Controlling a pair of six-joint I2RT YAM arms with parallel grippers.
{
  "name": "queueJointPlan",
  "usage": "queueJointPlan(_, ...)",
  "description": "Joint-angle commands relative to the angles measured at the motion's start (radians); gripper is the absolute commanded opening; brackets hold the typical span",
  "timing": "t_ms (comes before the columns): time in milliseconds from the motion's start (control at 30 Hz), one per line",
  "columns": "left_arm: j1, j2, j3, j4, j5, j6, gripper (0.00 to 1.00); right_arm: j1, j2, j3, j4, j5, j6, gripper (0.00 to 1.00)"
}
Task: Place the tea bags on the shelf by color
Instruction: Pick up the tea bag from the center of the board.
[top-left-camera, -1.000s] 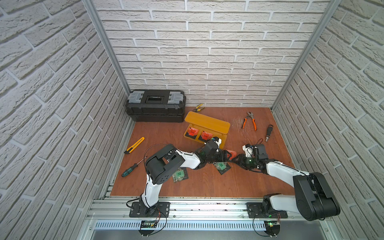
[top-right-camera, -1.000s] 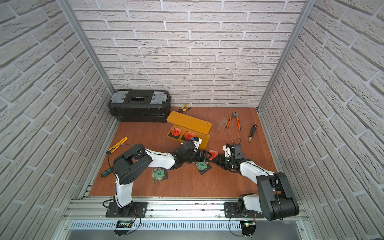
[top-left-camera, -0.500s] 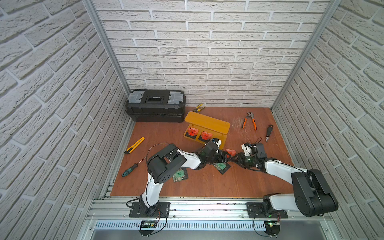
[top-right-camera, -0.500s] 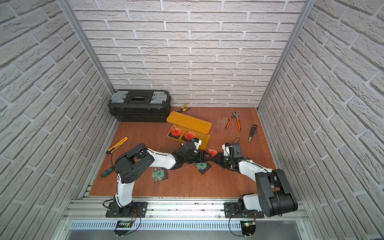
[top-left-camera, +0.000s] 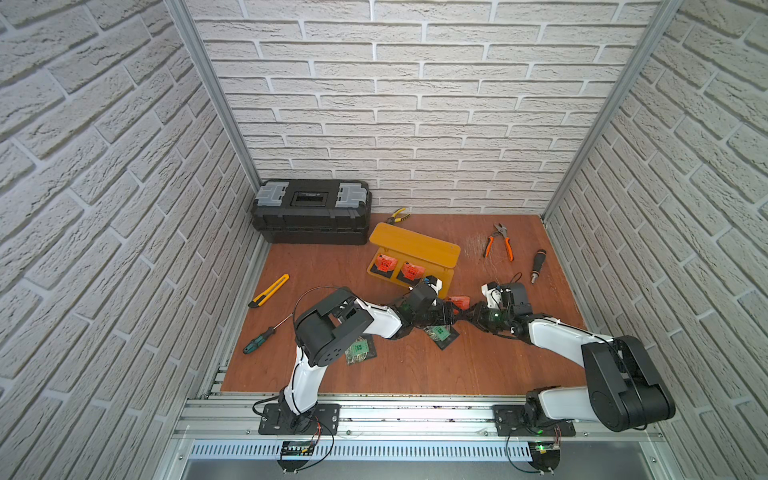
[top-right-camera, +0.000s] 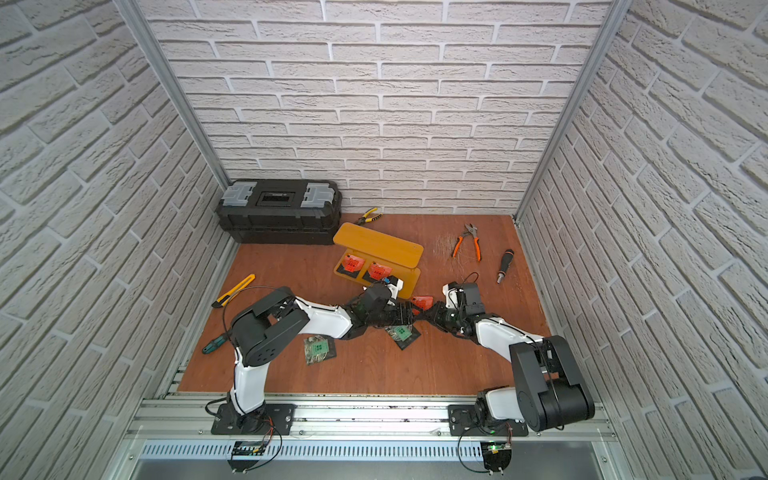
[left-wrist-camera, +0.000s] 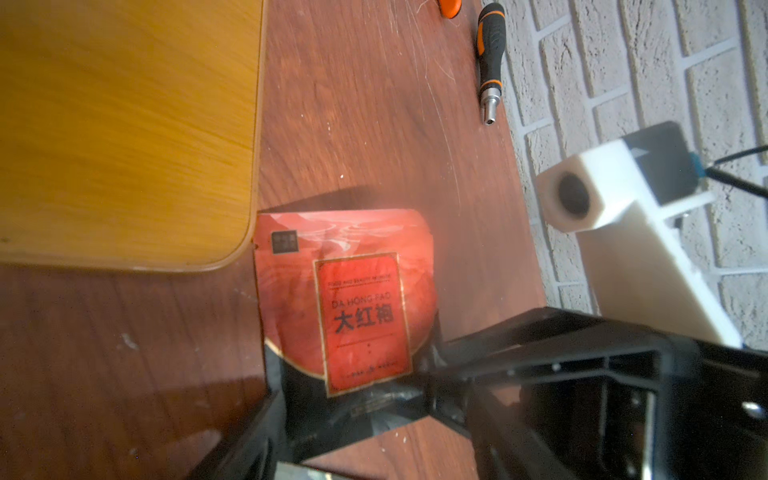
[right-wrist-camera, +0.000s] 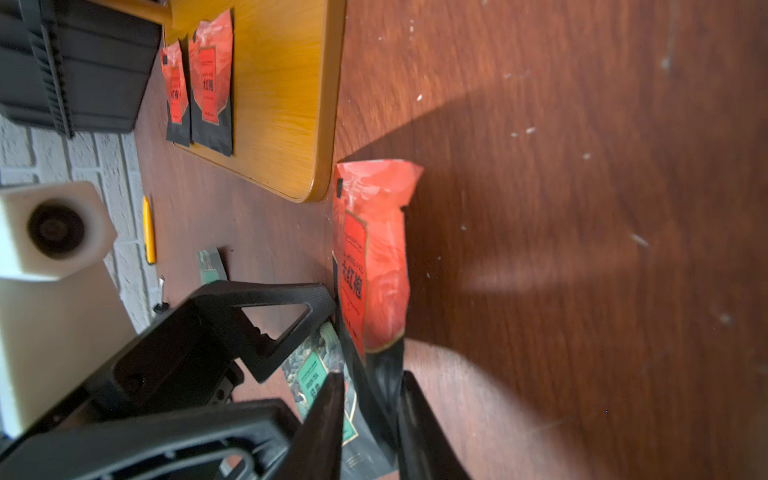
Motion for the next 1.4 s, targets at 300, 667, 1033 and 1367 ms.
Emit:
queueJointPlan(300, 0.031, -0.019, -0.033, 0.094, 0.004, -0.021, 0.75, 0.006, -0.036, 0.011, 0.005, 0.006, -0.008, 0.04)
queueJointPlan(667, 0.060, -0.208, -0.137, 0.053, -0.059, 0.040, 0.76, 0.006, -0.210, -0.022, -0.078, 0.045, -0.028, 0.03)
queueJointPlan(1033, 0.092, -0.445, -0.287, -0.056, -0.160, 0.113, 0.84, 0.022, -0.321, -0.037, -0.024, 0.072, 0.055, 0.03)
queueJointPlan(1367, 0.150, -0.698, -0.434, -0.195, -0.242, 0.193, 0.98, 0.089, -0.206, -0.026, 0.141, 0.150, 0.163, 0.03)
